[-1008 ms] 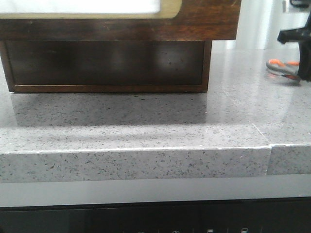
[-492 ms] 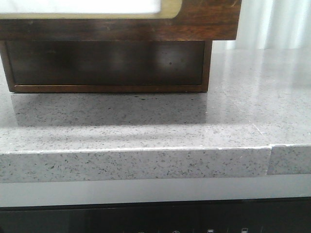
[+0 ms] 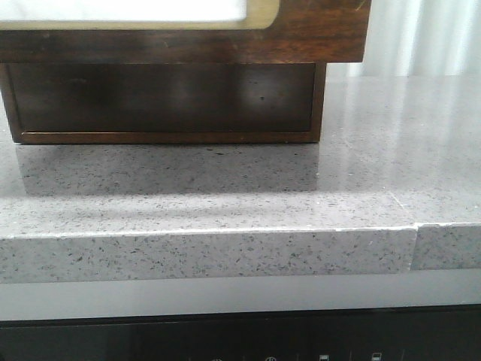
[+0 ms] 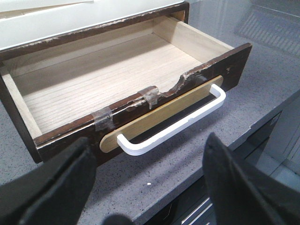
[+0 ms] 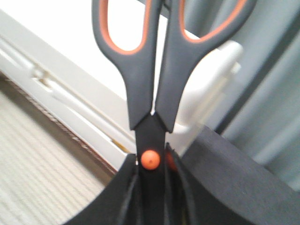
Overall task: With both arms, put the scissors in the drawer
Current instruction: 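Carry the scissors with the right gripper into the open drawer and release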
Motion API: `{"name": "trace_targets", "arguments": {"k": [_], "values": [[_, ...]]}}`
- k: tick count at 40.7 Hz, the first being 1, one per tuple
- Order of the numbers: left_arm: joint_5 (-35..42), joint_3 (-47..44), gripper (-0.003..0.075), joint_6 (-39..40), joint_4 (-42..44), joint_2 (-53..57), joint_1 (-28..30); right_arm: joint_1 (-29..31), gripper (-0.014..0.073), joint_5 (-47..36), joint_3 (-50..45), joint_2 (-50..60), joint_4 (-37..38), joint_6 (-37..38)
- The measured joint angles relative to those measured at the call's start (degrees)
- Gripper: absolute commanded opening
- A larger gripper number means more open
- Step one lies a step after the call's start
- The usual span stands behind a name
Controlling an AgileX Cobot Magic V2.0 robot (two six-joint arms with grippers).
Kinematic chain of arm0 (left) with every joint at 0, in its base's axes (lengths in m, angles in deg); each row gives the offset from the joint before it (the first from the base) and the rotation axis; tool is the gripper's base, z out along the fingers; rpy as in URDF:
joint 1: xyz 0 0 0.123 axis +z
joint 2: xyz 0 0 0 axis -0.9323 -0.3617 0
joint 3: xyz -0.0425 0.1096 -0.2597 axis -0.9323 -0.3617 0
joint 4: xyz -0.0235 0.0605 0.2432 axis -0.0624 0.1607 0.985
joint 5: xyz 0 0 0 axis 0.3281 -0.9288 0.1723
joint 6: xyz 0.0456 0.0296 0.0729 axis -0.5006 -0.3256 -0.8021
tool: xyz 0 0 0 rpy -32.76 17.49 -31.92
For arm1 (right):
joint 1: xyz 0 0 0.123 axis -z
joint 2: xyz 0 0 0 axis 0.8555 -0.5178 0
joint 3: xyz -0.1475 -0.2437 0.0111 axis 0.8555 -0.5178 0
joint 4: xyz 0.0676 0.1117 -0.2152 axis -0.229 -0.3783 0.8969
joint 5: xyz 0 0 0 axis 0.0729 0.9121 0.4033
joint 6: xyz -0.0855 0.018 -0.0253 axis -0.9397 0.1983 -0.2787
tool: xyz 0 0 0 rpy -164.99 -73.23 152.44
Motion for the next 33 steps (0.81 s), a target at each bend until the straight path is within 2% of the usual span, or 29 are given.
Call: {"name": "trace_targets", "arguments": {"k": [6,12,20,33], "values": [[0.00,0.00,0.0480,0.00,0.00,0.00,0.00,-8.59,0.0101,-0.38,0.00,-1.59,-0.24,-4.95],[0.00,0.00,0.0480,0.00,0.00,0.00,0.00,-14.26,0.0101,-0.38,0.00,-5.27,-0.33,-9.15],[0.00,0.00,0.0480,0.00,0.00,0.00,0.00,-15.64,0.0101,0.23,0.00,-10.48,-0.33,-10.79],[0.00,0.00,0.0480,0.05,0.00,0.00,0.00,-15.67,0.0101,7.47,0.00,-17.20,3.03,-11.06]]}}
